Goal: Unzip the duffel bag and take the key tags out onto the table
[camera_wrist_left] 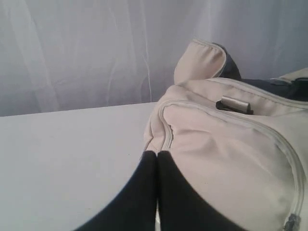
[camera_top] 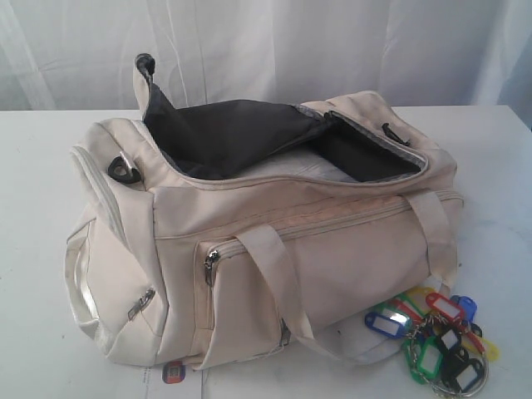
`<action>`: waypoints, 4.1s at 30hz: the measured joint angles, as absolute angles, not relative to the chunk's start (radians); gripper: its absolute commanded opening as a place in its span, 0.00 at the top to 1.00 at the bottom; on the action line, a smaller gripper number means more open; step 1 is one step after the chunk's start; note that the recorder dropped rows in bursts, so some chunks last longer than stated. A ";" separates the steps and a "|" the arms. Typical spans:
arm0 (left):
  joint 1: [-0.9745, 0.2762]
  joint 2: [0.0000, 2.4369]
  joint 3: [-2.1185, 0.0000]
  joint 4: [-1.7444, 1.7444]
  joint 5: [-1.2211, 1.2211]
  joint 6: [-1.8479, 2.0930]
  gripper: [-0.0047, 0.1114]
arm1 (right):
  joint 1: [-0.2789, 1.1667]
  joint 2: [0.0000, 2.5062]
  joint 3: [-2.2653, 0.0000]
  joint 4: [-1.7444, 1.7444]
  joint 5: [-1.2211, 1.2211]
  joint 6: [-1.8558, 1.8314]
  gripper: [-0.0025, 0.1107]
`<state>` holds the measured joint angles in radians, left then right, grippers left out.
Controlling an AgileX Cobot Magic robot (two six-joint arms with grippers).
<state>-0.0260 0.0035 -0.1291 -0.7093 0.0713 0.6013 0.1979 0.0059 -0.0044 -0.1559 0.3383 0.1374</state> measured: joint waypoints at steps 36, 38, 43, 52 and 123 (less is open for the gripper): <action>-0.026 0.003 -0.005 -0.038 0.127 -0.033 0.96 | 0.198 0.006 -0.004 -0.155 0.338 0.137 0.98; -0.026 0.003 -0.005 -0.033 0.173 -0.017 0.96 | 0.198 0.006 -0.004 -0.155 0.338 0.137 0.98; -0.026 0.003 -0.004 -0.029 0.215 -0.005 0.96 | 0.198 0.006 -0.004 -0.155 0.338 0.137 0.98; -0.026 0.003 -0.004 -0.025 0.221 0.039 0.96 | 0.198 0.006 -0.004 -0.155 0.338 0.137 0.98; -0.026 0.003 -0.004 0.000 0.208 -0.069 0.96 | 0.198 0.006 -0.004 -0.155 0.338 0.146 0.98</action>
